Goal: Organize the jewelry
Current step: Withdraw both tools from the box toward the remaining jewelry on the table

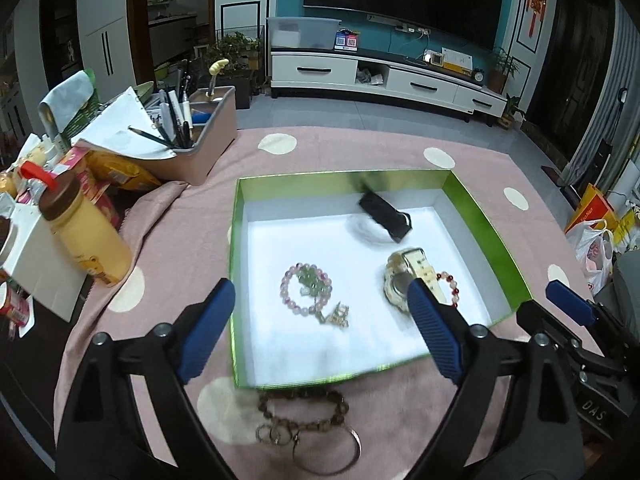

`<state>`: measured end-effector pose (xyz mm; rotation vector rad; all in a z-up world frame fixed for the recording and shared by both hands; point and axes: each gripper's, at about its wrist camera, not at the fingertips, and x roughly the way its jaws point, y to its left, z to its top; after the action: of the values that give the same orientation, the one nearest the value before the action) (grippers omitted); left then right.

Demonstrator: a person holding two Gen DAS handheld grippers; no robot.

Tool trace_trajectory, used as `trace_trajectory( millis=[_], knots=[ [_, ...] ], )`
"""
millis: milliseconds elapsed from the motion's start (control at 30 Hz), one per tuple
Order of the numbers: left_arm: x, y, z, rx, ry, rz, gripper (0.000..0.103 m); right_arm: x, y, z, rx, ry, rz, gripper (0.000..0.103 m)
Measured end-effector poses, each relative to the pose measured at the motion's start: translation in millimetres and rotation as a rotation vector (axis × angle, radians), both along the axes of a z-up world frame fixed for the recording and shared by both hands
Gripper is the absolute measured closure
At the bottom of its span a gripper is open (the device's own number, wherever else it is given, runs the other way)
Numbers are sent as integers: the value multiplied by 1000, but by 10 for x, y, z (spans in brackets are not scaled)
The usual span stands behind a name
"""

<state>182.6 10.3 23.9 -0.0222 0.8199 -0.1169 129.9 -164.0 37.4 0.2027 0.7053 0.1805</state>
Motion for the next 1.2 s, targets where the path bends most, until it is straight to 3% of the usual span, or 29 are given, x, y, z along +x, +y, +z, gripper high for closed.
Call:
trace_trajectory(
  millis=[200,533,900,1200],
  knots=[
    [-294,78,51,1,4,7,4,-327,4,85,1,-13,7,22],
    [-763,245,48,-28,8,13,3,-793,-35,89,22,-8,11,22],
    [-1122,323,-81,-40,32,8,2,-1066,-111,11,30,8,9,22],
    [-1250,632,-274,-57,71,82,2,-1134,-157,-140,52,49,10,22]
  ],
)
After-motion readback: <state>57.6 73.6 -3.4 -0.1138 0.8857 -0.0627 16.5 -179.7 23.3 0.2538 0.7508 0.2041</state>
